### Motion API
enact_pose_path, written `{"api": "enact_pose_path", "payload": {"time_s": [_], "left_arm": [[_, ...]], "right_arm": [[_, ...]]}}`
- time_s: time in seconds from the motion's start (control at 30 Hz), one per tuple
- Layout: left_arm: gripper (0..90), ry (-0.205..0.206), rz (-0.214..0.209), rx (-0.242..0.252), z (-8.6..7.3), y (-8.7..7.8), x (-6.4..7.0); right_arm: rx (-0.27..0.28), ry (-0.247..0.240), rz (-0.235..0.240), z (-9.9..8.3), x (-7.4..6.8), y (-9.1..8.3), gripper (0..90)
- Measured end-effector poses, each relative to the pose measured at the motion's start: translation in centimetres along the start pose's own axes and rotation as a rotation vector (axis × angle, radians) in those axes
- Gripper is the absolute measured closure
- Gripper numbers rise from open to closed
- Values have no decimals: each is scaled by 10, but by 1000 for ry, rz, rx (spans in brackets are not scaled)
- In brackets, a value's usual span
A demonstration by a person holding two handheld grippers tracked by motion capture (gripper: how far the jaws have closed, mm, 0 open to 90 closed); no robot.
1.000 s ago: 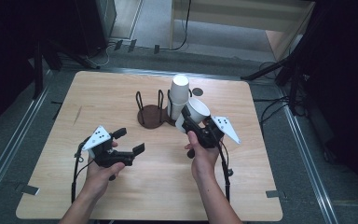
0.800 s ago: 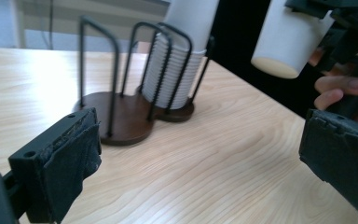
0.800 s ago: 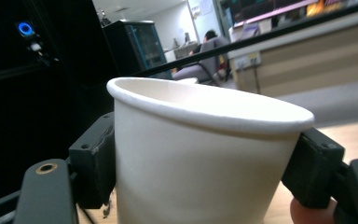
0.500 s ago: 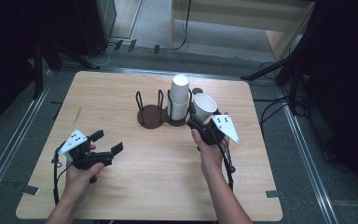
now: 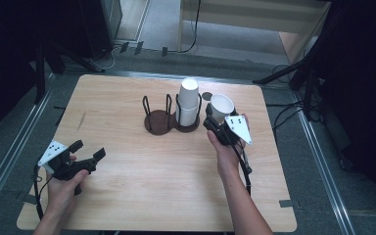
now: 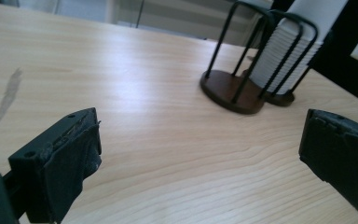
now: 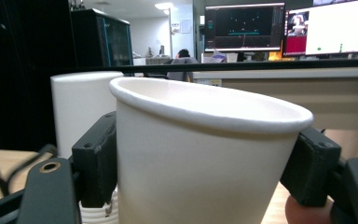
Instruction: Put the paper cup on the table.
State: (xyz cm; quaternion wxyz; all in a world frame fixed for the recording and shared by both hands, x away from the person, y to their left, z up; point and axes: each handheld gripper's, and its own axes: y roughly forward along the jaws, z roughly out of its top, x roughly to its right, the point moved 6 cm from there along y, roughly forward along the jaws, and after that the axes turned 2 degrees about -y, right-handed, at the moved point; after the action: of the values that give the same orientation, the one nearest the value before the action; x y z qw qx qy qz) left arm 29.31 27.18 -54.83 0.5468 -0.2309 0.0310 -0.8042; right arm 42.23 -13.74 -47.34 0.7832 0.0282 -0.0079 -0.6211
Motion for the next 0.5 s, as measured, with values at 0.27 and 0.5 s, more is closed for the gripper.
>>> {"api": "enact_pose_path", "payload": {"time_s": [0.27,0.5], "left_arm": [[0,-8,83,3,-5,-10,-21],[0,-34,166,9,-9,-22,-44]], "right_arm": [[0,-67,-3,-16,18,18,251],[-24,-40,-4,-29,30,30,252]]}}
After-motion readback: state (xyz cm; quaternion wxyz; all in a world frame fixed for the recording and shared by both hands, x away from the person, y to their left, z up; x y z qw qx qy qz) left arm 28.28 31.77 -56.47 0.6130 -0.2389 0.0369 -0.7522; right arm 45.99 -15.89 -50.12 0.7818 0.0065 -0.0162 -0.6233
